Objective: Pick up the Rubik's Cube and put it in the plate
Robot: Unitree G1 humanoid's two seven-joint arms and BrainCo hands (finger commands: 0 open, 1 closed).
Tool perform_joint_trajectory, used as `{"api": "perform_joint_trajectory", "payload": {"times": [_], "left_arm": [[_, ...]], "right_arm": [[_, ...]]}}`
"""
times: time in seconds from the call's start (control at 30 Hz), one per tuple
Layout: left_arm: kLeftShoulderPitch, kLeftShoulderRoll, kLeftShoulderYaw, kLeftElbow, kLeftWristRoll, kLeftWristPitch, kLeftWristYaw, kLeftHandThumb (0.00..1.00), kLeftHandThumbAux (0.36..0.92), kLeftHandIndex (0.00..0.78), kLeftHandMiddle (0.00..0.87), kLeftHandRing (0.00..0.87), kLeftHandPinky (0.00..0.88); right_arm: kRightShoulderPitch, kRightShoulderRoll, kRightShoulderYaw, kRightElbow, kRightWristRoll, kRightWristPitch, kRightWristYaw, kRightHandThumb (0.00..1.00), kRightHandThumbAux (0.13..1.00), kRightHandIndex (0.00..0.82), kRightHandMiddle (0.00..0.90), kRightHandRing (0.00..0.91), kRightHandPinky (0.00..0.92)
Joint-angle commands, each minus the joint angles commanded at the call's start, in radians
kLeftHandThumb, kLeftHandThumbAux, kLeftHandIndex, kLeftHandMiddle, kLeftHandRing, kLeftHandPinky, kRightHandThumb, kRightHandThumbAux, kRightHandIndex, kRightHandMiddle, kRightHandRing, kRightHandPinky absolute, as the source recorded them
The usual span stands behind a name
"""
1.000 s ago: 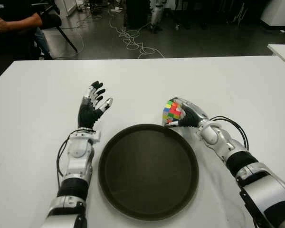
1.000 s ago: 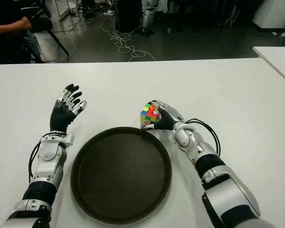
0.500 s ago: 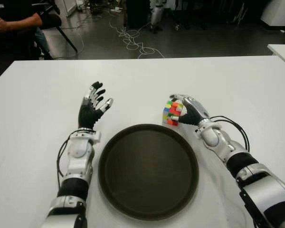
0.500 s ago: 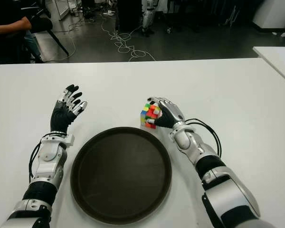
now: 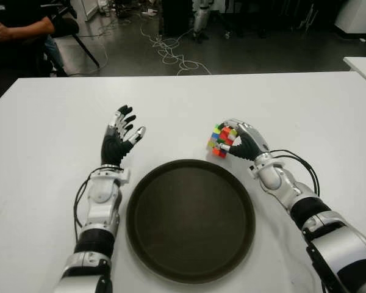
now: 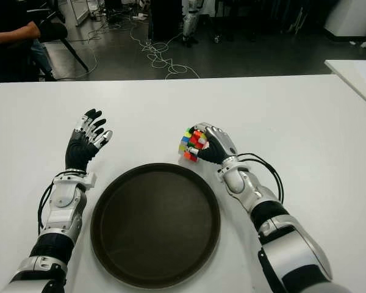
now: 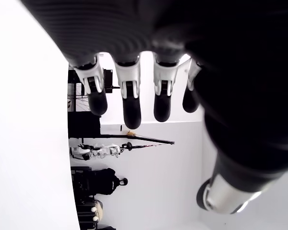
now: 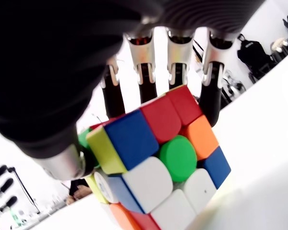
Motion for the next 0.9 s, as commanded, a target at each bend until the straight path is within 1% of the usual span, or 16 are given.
{"api": "perform_joint_trajectory", "payload": {"times": [0.23, 0.5, 0.7, 0.9], "left_arm": [[0.001, 0.000, -0.002, -0.002, 0.001, -0.002, -0.001, 0.040, 0.767, 0.070, 0.142, 0.123, 0.104], [0.002, 0.001, -0.005, -0.009, 0.009, 0.005, 0.006, 0.029, 0.749, 0.069, 0.142, 0.130, 0.116], [0.003, 0.001, -0.006, -0.010, 0.006, 0.003, 0.000, 0.035, 0.755, 0.069, 0.139, 0.124, 0.107], [0.003, 0.003, -0.006, -0.008, 0.004, 0.003, -0.004, 0.040, 0.765, 0.069, 0.138, 0.120, 0.104]], "right_arm": [[-0.003, 0.002, -0.007, 0.008, -0.003, -0.009, -0.002, 0.831, 0.696, 0.372, 0.524, 0.531, 0.594], [-0.003, 0.001, -0.008, 0.007, -0.008, -0.008, -0.023, 0.832, 0.696, 0.370, 0.531, 0.534, 0.598], [-0.003, 0.000, -0.007, 0.007, -0.008, -0.008, -0.030, 0.833, 0.697, 0.368, 0.535, 0.538, 0.609], [-0.005, -0.001, -0.005, 0.009, -0.011, -0.002, -0.036, 0.833, 0.696, 0.369, 0.536, 0.536, 0.599]]}}
